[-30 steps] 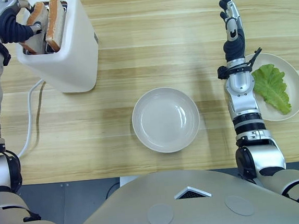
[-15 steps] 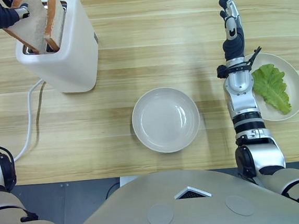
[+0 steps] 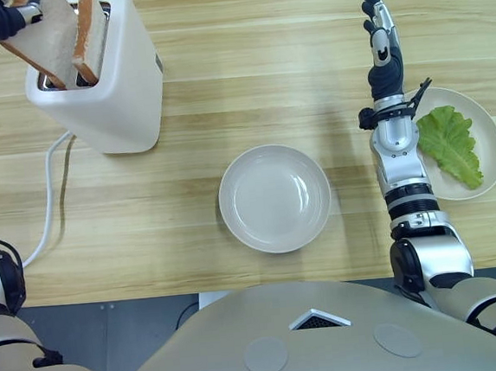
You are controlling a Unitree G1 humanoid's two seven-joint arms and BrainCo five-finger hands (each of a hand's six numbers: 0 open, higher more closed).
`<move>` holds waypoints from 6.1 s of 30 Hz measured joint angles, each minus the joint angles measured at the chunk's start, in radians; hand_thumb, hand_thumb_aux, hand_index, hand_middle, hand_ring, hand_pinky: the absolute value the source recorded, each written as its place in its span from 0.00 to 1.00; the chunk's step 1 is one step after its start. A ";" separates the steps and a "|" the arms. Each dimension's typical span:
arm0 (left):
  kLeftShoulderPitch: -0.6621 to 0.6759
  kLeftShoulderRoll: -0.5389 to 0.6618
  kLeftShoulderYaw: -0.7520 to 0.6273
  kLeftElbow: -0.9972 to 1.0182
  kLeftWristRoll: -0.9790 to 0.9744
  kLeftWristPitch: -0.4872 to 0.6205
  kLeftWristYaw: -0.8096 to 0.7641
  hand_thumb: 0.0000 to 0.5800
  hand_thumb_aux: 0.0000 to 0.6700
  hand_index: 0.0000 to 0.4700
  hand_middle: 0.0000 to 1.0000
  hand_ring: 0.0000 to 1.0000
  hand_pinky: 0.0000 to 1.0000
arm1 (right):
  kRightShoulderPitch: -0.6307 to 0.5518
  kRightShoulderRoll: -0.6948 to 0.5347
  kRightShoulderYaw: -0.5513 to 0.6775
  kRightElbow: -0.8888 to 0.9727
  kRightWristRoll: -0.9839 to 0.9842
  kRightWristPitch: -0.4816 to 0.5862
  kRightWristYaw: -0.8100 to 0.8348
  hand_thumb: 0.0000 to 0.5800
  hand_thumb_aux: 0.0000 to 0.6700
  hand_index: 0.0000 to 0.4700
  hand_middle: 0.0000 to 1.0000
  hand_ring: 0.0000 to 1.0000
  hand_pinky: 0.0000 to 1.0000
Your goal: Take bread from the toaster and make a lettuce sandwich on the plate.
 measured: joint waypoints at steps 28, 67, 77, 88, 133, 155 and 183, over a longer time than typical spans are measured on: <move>-0.307 -0.255 -0.243 -0.330 -0.708 0.099 -0.750 1.00 1.00 1.00 1.00 1.00 1.00 | -0.074 -0.005 -0.005 0.068 0.004 -0.020 -0.015 0.00 0.00 0.00 0.00 0.00 0.00; 0.166 -0.426 -0.101 -0.615 -0.566 0.072 -0.481 0.00 0.00 0.00 0.00 0.00 0.00 | 0.259 -0.581 -0.220 -0.510 -0.391 0.296 0.155 0.00 0.00 0.00 0.00 0.00 0.00; 0.280 -0.389 -0.008 -0.661 -0.509 0.035 -0.380 0.00 0.00 0.00 0.00 0.00 0.00 | 0.373 -0.830 -0.100 -0.272 -0.632 0.248 0.137 0.24 0.13 0.13 0.00 0.00 0.00; 0.292 -0.349 0.026 -0.677 -0.510 0.041 -0.377 0.00 0.00 0.00 0.00 0.00 0.00 | 0.352 -0.882 0.033 -0.188 -0.707 0.285 0.140 0.43 0.25 0.25 0.00 0.00 0.00; 0.349 -0.315 0.088 -0.716 -0.548 0.087 -0.364 0.00 0.00 0.00 0.00 0.00 0.00 | 0.123 -0.840 0.312 0.063 -0.721 0.186 -0.029 1.00 1.00 1.00 0.00 0.00 0.00; 0.353 -0.317 0.085 -0.721 -0.546 0.090 -0.348 0.00 0.00 0.00 0.00 0.00 0.00 | 0.068 -0.857 0.331 0.027 -0.732 0.181 -0.001 0.44 0.25 0.25 0.00 0.00 0.00; 0.361 -0.314 0.089 -0.742 -0.546 0.105 -0.349 0.00 0.00 0.00 0.00 0.00 0.00 | -0.007 -0.860 0.432 0.107 -0.825 0.141 0.038 0.67 0.42 0.42 0.00 0.00 0.00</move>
